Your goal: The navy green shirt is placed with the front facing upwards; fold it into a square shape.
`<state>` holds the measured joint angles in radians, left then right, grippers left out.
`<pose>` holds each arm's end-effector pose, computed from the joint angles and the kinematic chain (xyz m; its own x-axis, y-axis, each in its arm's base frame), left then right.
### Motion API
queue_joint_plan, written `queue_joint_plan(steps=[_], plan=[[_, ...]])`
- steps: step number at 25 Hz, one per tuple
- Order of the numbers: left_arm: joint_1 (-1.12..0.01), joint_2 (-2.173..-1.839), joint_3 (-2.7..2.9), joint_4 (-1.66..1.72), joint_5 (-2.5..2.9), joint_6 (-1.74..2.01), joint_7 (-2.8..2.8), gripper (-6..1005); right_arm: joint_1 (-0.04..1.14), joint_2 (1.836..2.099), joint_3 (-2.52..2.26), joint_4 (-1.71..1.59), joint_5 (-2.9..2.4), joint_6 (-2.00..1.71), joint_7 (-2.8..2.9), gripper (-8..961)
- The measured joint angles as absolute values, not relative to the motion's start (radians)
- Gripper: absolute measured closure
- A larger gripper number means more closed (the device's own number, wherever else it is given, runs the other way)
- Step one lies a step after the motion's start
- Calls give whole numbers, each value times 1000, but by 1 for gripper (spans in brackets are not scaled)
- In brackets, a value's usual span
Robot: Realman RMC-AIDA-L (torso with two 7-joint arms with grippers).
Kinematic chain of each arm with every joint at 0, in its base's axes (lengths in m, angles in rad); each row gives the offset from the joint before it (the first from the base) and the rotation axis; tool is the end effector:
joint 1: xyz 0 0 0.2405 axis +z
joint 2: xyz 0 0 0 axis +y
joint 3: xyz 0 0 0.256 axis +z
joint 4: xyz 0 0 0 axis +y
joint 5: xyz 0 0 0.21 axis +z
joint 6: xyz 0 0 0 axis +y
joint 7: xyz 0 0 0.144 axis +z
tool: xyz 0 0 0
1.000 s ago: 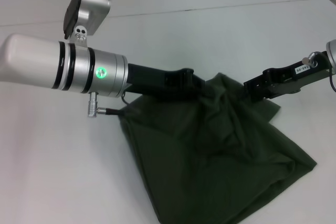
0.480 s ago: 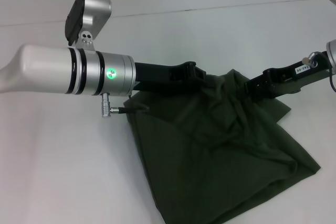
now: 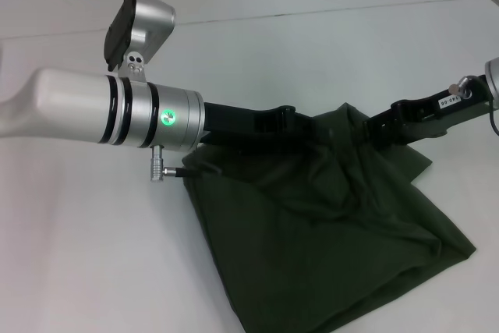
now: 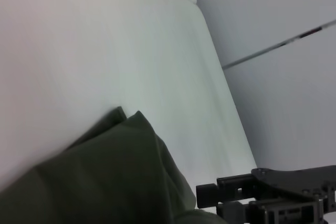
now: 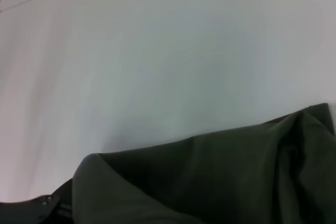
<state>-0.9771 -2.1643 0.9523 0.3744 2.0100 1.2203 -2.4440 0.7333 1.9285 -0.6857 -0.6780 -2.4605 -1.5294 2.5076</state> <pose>-0.1300 0.3797 -0.1123 0.2814 0.9425 0.1802 0.9155 -0.3199 0.2441 0.2714 0.3801 0.0488 0.2191 -0.9552 -0.1989 -0.9738 -0.2015 -0.1053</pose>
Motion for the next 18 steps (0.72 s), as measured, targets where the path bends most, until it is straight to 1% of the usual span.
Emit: queue_joint_plan(steps=[4, 13, 18], plan=[[-968, -2165, 923, 389, 1963, 1220, -2437, 650, 735, 1929, -686, -678, -2461, -1529, 2508, 383], [-952, -2161, 924, 399, 1834, 1256, -2407, 361, 734, 1928, -686, -678, -2461, -1527, 2507, 383], [-923, -2145, 925, 418, 1829, 1299, -2407, 210, 732, 1926, -683, -683, -2460, -1533, 2509, 383]])
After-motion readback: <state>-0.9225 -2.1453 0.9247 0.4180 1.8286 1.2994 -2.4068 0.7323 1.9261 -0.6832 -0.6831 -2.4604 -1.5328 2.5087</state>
